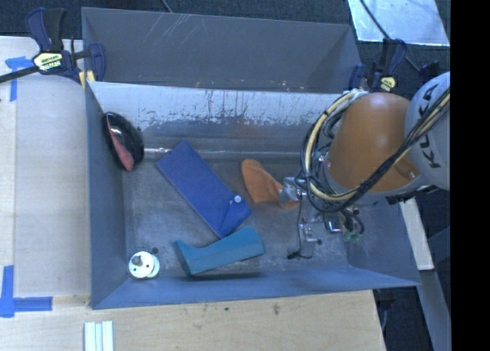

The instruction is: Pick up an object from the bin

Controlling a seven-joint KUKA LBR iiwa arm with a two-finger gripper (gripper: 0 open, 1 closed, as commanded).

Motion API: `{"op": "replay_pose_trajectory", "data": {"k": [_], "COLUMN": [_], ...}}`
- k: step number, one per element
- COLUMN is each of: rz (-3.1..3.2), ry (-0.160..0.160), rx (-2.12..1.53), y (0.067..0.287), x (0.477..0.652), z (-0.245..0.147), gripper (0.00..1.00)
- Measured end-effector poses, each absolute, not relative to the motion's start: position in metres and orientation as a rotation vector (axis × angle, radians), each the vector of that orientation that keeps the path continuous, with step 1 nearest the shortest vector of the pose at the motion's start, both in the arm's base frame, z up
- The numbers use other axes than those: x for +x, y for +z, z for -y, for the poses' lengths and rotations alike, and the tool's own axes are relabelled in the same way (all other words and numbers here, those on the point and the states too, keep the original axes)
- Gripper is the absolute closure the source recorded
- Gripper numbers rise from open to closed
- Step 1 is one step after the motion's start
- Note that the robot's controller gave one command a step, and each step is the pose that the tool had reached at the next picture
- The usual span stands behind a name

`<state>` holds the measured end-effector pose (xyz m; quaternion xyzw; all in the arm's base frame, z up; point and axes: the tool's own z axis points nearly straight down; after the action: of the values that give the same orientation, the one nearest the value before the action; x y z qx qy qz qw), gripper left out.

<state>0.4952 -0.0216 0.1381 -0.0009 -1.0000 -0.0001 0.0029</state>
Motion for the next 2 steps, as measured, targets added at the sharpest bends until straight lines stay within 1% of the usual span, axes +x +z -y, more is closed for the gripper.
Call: {"op": "replay_pose_trajectory", "data": {"k": [1, 2], "rz": [3.144, 3.149], "ry": [0.001, -0.001], "rx": [-0.002, -0.076], "y": [0.142, 0.127], "x": [0.497, 0.518], "z": [0.022, 0.025], "gripper": [0.00, 0.00]}}
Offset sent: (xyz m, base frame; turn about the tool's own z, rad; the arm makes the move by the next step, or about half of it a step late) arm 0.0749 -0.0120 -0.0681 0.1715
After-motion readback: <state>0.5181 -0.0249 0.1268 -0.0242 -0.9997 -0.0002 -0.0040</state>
